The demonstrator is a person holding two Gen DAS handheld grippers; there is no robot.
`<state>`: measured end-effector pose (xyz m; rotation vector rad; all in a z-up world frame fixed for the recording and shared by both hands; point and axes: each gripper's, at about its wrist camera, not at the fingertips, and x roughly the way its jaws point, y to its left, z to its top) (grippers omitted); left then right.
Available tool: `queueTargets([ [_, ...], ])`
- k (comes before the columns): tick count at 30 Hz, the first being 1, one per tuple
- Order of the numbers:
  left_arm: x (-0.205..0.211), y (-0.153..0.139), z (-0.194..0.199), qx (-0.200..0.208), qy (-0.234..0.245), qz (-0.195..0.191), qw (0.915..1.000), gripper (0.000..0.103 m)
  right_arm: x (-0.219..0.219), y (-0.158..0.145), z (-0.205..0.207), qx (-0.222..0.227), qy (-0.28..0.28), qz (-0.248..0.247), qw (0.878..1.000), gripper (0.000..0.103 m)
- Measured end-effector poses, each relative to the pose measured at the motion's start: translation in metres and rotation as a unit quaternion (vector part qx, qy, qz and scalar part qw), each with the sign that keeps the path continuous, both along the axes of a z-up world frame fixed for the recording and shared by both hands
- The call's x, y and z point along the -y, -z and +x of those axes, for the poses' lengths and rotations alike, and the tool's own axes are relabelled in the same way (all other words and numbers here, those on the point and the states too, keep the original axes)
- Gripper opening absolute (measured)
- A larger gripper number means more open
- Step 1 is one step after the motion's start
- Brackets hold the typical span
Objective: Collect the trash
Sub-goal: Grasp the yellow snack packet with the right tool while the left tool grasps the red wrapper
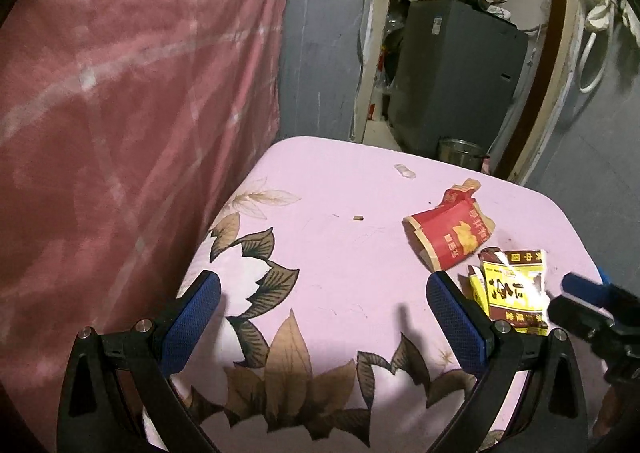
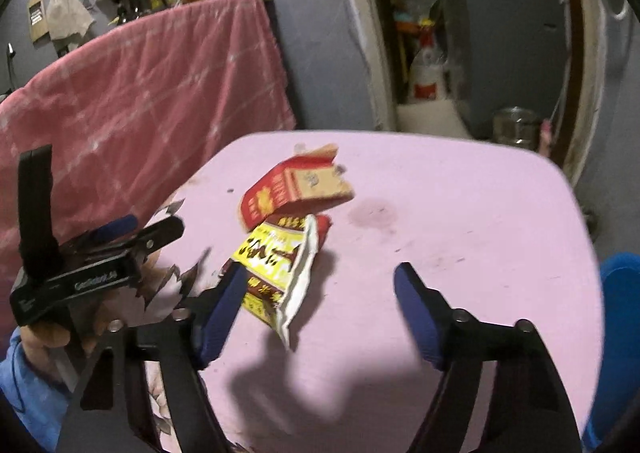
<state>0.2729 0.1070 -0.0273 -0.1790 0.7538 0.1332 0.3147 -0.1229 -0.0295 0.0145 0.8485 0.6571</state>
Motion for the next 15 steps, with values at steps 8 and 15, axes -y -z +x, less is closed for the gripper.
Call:
queueTargets([
  [8, -0.008, -0.001, 0.004, -0.001, 0.007, -0.018, 0.9998, 0.100, -0.021, 0.017, 0.012, -0.055, -0.048, 0.021, 0.997, 0.043],
  [15, -0.002, -0.004, 0.010, -0.003, 0.030, -0.026, 0.9992, 0.100, -0.008, 0.014, 0.010, -0.072, -0.051, 0.081, 0.993, 0.010],
])
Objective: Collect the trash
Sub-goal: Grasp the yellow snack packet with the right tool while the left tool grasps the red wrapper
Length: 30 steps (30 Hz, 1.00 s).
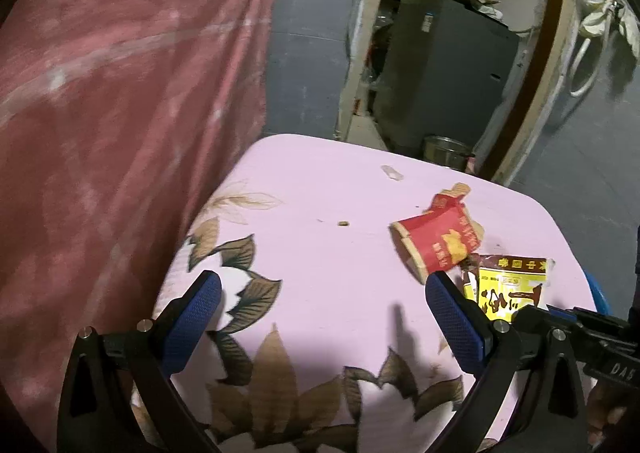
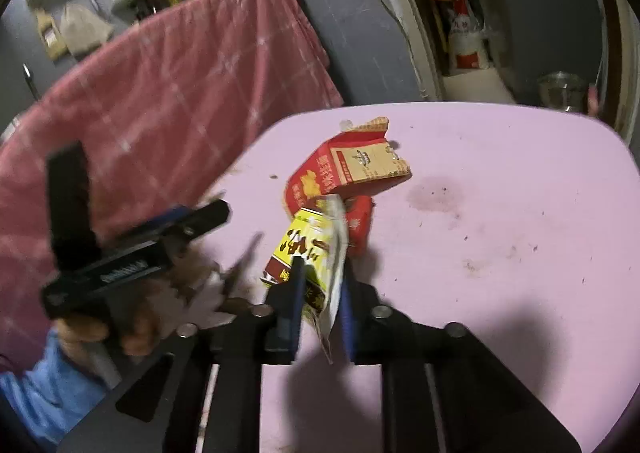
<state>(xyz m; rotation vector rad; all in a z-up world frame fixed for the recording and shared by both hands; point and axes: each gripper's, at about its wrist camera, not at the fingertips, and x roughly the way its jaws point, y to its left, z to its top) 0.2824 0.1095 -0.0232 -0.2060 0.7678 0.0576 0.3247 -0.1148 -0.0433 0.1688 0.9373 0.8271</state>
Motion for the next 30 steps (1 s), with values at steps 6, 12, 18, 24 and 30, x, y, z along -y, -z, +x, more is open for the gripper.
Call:
queueTargets([
  [6, 0.024, 0.002, 0.014, -0.007, 0.042, 0.016, 0.9990, 0.100, 0.026, -0.011, -0.005, 0.034, 0.040, 0.001, 0.999, 0.006],
  [12, 0.052, -0.001, 0.035, -0.006, 0.080, 0.038, 0.9961, 0.100, 0.053, -0.027, -0.003, 0.088, 0.100, -0.012, 0.991, 0.005],
  [18, 0.068, 0.004, 0.067, -0.032, 0.115, 0.030, 0.9924, 0.099, 0.074, -0.023, 0.005, 0.090, 0.128, -0.016, 0.988, 0.005],
  [24, 0.083, 0.007, 0.089, -0.041, 0.132, 0.060, 0.9886, 0.083, 0.086, -0.024, 0.008, 0.091, 0.138, -0.012, 0.986, 0.005],
  [30, 0.089, 0.015, 0.096, -0.056, 0.140, 0.063, 0.9866, 0.054, 0.091, -0.024, 0.009, 0.093, 0.142, -0.009, 0.985, 0.005],
])
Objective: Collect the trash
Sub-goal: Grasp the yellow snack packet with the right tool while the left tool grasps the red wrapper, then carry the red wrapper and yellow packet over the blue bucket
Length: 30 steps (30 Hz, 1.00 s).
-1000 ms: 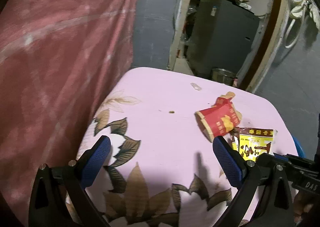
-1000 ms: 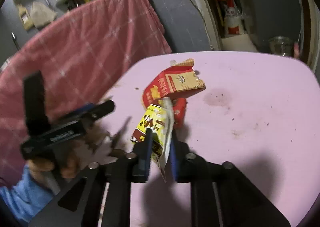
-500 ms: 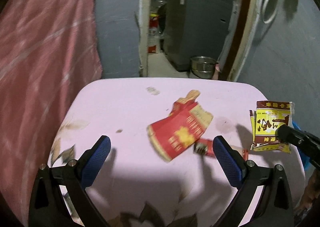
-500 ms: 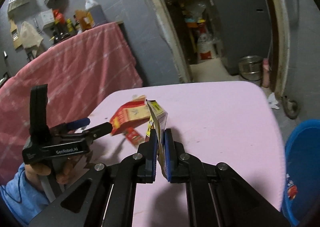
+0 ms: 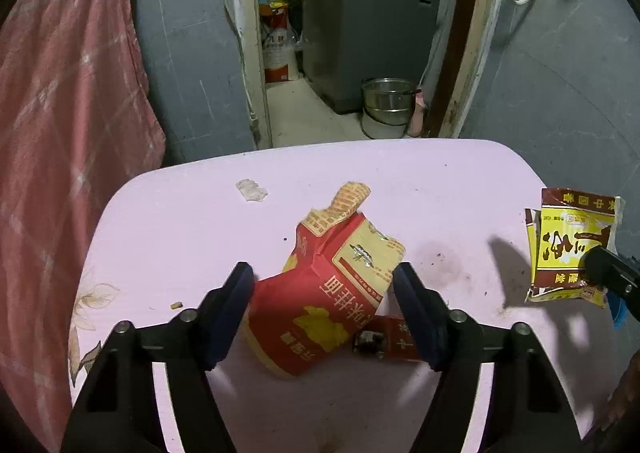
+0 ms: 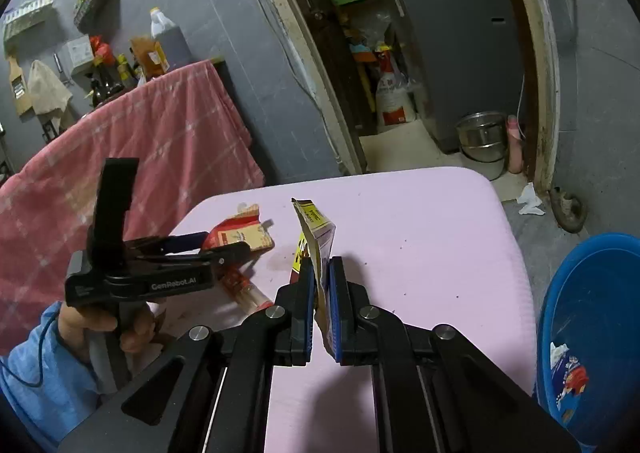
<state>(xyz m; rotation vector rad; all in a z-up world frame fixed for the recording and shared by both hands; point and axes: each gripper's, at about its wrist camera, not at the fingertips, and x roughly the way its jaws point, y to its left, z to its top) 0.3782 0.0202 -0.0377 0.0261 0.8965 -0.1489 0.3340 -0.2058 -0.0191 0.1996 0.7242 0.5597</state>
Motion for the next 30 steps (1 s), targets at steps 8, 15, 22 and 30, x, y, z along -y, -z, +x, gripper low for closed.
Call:
queueTargets([
  [8, -0.003, -0.004, -0.009, 0.004, -0.007, -0.027, 0.9996, 0.032, 0.000, -0.003, -0.002, 0.003, -0.003, 0.003, 1.000, 0.005],
  [15, -0.001, -0.019, -0.035, 0.048, -0.017, -0.049, 0.9975, 0.029, 0.001, -0.003, -0.010, 0.025, 0.001, -0.004, 1.000, 0.005],
  [22, 0.016, -0.034, -0.061, 0.098, -0.013, -0.068, 0.9928, 0.029, 0.006, -0.014, -0.025, 0.070, 0.015, -0.002, 0.997, 0.005],
  [30, 0.058, -0.063, -0.079, 0.177, 0.004, -0.081, 0.9809, 0.029, 0.034, -0.038, -0.046, 0.143, 0.067, -0.002, 0.987, 0.005],
])
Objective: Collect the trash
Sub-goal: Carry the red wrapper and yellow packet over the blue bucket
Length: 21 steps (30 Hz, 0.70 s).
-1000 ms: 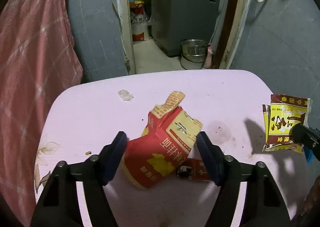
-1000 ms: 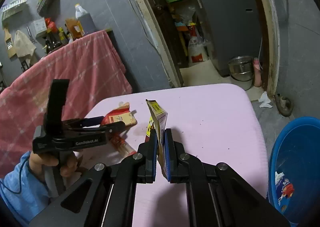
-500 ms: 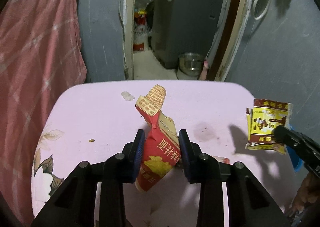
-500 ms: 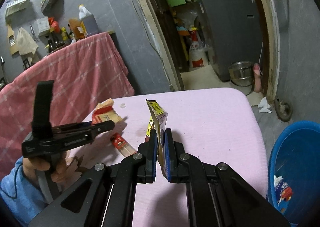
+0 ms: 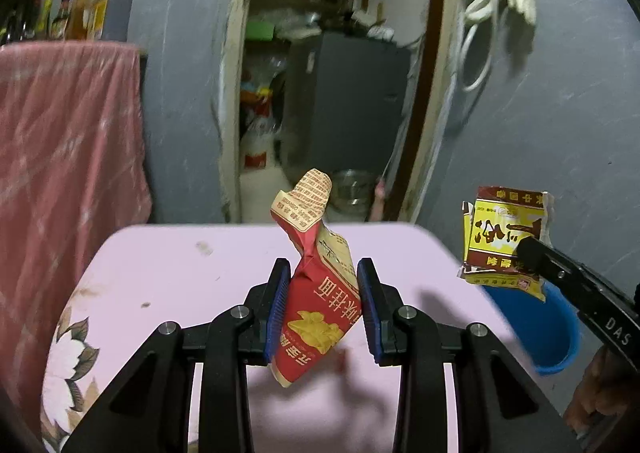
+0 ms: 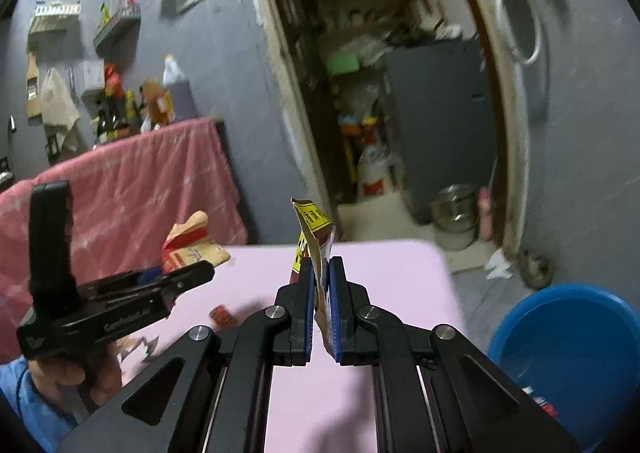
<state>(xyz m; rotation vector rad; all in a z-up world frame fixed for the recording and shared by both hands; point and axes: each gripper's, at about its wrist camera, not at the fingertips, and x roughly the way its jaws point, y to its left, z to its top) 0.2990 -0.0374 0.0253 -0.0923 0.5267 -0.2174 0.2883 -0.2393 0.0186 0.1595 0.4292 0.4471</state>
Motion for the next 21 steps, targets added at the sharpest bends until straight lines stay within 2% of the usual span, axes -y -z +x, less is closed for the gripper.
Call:
queueTargets([
  [7, 0.052, -0.026, -0.011, 0.055, 0.028, -0.007, 0.9981, 0.029, 0.047, -0.020, -0.021, 0.056, 0.062, 0.002, 0.997, 0.005],
  [15, 0.123, -0.038, -0.019, 0.082, 0.081, -0.017, 0.9932, 0.029, 0.106, -0.032, -0.047, 0.089, 0.136, -0.008, 0.987, 0.005],
  [21, 0.177, -0.035, -0.026, 0.098, 0.116, -0.025, 0.9881, 0.029, 0.155, -0.032, -0.070, 0.111, 0.198, -0.020, 0.974, 0.005],
])
